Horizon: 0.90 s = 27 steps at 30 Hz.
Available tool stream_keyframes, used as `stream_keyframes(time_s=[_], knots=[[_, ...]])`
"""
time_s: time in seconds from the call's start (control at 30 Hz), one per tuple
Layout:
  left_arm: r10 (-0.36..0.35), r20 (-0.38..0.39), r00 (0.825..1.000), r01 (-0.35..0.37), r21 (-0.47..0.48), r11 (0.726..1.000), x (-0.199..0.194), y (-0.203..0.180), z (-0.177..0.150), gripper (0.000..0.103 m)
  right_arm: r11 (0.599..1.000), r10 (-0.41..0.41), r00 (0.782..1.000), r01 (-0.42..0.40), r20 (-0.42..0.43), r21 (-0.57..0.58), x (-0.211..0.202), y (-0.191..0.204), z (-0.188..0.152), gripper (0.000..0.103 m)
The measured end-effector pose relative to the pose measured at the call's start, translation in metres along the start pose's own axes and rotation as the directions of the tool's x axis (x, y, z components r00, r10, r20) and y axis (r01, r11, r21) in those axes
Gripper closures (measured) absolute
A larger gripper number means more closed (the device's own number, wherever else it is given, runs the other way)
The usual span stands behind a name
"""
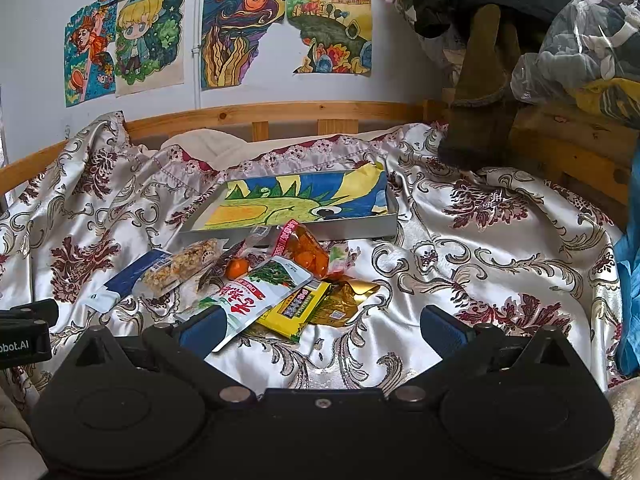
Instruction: Organize snacks
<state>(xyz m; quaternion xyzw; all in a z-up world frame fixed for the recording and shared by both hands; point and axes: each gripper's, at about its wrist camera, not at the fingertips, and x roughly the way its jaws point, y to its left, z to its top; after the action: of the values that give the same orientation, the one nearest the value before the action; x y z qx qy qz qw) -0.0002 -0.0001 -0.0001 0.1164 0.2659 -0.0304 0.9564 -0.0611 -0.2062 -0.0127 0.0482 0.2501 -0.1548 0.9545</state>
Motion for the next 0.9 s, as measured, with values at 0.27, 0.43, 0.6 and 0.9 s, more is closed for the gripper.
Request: stream_keyframes(time_s=[0.27, 0.43, 0.6, 0.9], knots=[[0.000, -0.001, 1.000, 0.000, 0.000, 1.000, 0.0000, 0.0000, 0.0000, 0.000, 1.000, -0.001, 1.000, 0.001, 0.000, 0.000, 0.0001, 0.0010, 0.0011, 0.001], [0.000, -0.001, 1.000, 0.000, 0.000, 1.000, 0.0001, 0.0000, 0.0000, 0.000, 1.000, 0.010, 1.000, -0.010, 0.004, 0.001, -0.0010, 0.0012, 0.0007, 0.001], [-0.001, -0.001, 1.000, 0.001, 0.001, 1.000, 0.0001, 0.0000, 0.0000, 0.000, 1.000, 0.015, 1.000, -0.015, 0.005, 0.000, 0.0004, -0.0021, -0.0013, 0.001], [-0.004, -0.001, 1.000, 0.004, 0.006, 1.000, 0.0018, 0.0000, -0.0038, 0.000, 1.000, 0.026, 1.000, -0.026, -0.005, 0.012, 0.0006, -0.0016, -0.0003, 0.001]])
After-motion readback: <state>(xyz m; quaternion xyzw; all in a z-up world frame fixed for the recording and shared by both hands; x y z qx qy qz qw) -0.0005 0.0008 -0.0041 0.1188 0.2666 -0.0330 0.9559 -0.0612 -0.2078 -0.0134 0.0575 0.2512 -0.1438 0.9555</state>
